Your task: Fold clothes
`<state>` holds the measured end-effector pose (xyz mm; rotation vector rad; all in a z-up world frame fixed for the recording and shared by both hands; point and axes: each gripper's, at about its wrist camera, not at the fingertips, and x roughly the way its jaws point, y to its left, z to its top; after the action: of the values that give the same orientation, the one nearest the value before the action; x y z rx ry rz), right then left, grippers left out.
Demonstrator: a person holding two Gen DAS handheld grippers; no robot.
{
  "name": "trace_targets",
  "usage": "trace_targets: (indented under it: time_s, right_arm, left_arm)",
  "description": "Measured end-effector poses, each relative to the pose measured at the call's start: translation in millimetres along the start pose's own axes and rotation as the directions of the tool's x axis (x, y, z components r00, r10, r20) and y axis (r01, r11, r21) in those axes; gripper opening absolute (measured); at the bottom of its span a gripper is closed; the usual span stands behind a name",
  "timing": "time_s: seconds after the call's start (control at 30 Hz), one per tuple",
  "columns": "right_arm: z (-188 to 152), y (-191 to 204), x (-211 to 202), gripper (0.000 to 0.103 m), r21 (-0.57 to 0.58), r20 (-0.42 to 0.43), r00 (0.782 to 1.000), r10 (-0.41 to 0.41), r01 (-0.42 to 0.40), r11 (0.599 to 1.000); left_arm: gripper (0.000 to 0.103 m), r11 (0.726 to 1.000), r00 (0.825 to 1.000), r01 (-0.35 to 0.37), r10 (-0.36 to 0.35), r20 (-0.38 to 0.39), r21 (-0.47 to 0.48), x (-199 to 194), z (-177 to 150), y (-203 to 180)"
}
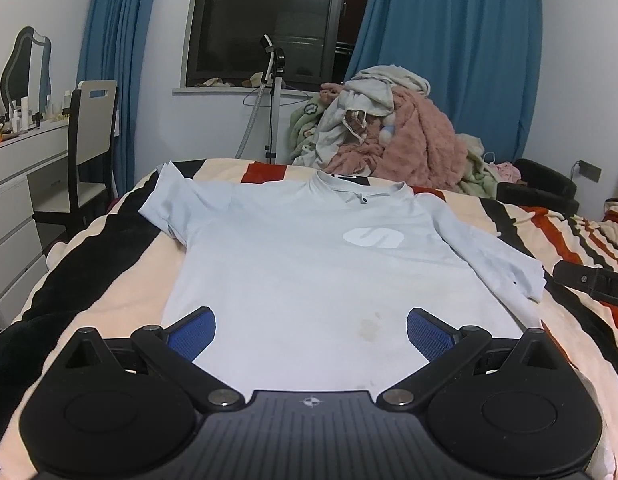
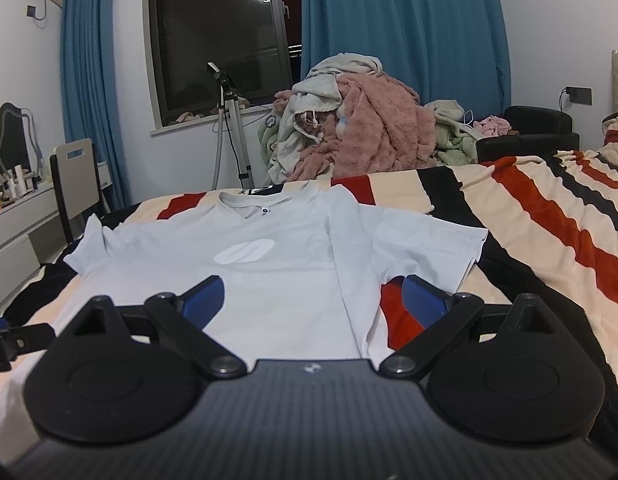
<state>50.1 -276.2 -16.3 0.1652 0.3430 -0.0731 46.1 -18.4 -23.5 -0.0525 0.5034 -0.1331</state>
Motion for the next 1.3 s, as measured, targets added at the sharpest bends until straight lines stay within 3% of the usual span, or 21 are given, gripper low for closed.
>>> trace_targets:
  time_s: [0.77,1.07,1.2,1.3]
  right_arm:
    - [-1.3,-6.8,5.9,0.097,0.061,-0.025,1.000,-0.007,0.009,0.998]
    - [-5.2,-31.5,20.5,0.097,0.236,-0.078,0.997,0.028,-0.009,0.972]
    - [-8.3,-66.3,32.4,0.097,0.449,-0.062,0.995,0.074,-0.038,0.893]
    - [-19.2,-110.5,58.0,0.097,0.704,-0.028,0.993,0.115,-0.062,0.707]
  left_arm:
    - [0.103,1.000,1.000,0.000,0.000,-0.006,-0.005,3.2,-0.4,1.8]
    - [0.103,1.000,1.000,0.004,-0.004,-0.011,0.000,4.2,-1.7,0.6]
    - [0.103,1.000,1.000,0.007,-0.007,-0.015,-0.001,3.6,-2.1,0.2]
    - [0.103,1.000,1.000,0.005,-0.005,-0.023,-0.003,4.9,-2.6,-0.3]
